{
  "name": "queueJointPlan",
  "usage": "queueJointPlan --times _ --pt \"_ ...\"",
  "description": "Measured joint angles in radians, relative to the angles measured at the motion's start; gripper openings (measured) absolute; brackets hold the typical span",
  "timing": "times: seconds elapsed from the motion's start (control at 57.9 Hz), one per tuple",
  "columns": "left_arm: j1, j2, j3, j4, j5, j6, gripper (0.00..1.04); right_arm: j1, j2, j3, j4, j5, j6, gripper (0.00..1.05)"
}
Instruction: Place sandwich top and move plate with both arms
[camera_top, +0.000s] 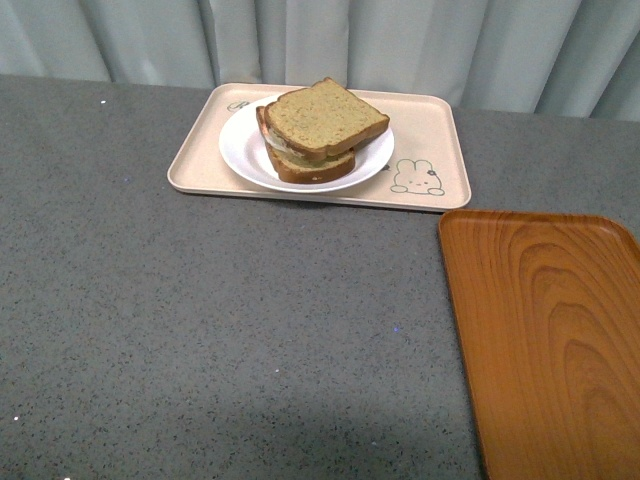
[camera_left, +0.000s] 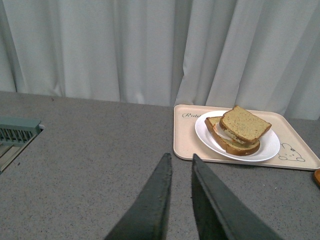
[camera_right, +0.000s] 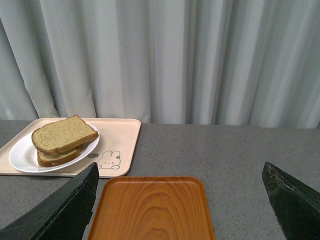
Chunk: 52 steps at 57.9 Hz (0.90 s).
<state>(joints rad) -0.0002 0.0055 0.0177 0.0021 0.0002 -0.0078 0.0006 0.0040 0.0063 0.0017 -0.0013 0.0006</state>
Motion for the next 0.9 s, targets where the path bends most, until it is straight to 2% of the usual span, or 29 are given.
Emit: queueJointPlan --times 0.173,0.328,0.432,0.899 --pt "0.0 -0.001 0.0 0.0 0.0 0.0 0.47 0.0 0.0 0.0 0.0 0.0 0.0 0.96" --pt "0.0 -0.001 0.0 0.0 0.0 0.0 0.82 0.0 0.0 0.0 0.0 0.0 0.0 0.96" --pt "0.0 -0.001 0.0 0.0 0.0 0.0 1.0 0.0 0.0 0.0 0.0 0.0 0.0 0.96" --pt "0.0 -0.001 0.0 0.0 0.0 0.002 0.98 0.0 0.0 0.0 0.0 0.0 0.0 0.96"
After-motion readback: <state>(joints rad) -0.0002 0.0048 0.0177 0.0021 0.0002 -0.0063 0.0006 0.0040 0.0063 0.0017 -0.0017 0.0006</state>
